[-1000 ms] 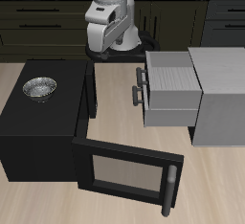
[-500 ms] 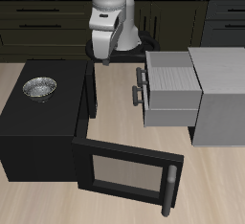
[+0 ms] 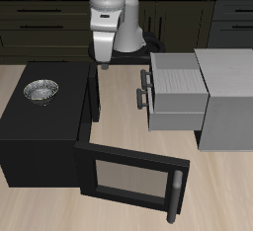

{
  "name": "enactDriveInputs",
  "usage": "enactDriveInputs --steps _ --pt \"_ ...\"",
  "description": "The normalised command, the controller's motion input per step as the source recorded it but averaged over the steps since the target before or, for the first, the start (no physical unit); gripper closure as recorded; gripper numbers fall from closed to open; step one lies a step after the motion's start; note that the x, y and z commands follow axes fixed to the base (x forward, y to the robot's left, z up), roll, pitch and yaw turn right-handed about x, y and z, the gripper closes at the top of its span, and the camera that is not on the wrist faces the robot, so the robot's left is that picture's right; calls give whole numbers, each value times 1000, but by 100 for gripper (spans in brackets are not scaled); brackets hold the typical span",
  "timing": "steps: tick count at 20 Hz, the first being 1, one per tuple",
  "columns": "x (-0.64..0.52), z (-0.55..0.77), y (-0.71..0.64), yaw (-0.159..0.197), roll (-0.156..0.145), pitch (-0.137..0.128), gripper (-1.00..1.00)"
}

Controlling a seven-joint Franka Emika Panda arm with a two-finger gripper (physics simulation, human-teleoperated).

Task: Close the top and middle drawer of the white cabinet

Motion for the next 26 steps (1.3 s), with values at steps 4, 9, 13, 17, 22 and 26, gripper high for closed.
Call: enactDriveInputs --steps 4,9,13,17,22,26 --pt "61 45 -168 65 -16 -26 -100" --pt "35 121 -103 -64 -4 -16 -100" --pt "-1 26 13 -1 18 -8 -100" --pt "46 96 67 6 25 -25 -100" --pt "69 11 1 10 4 -26 -100" --pt "165 -57 50 -5 10 -2 -100"
